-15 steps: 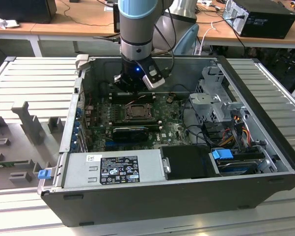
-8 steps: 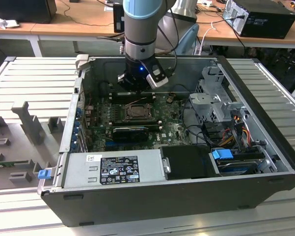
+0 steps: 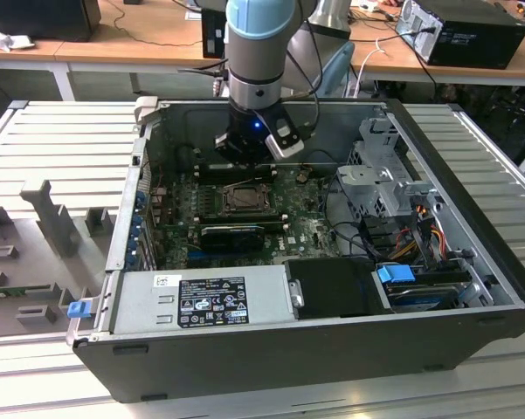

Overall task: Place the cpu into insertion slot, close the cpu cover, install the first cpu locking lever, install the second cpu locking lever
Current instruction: 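Install the first cpu locking lever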

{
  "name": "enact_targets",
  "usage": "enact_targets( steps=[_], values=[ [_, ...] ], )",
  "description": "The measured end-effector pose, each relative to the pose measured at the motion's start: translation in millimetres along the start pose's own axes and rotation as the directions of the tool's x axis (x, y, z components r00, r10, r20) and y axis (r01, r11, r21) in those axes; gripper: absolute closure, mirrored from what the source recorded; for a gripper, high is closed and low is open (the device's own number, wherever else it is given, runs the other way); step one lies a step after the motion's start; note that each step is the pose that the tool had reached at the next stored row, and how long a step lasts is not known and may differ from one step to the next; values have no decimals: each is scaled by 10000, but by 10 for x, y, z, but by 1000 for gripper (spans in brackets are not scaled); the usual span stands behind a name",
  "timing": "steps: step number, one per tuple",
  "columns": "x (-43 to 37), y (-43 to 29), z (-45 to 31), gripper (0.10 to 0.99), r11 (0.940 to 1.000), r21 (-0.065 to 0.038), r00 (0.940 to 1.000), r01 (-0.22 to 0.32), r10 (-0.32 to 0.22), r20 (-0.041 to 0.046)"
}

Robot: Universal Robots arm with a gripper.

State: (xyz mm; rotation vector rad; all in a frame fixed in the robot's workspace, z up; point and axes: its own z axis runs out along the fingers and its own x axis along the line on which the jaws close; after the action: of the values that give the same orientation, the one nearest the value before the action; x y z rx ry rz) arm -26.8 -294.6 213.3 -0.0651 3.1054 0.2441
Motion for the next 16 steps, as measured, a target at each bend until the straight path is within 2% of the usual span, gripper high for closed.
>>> enact_targets(
  steps=[7,16],
  values=[
    [-19,-40,26,980,9999,5,9999,-150,150,23],
    [-54,-10,67,980,9999,6,9999,-148,148,24]
  ],
)
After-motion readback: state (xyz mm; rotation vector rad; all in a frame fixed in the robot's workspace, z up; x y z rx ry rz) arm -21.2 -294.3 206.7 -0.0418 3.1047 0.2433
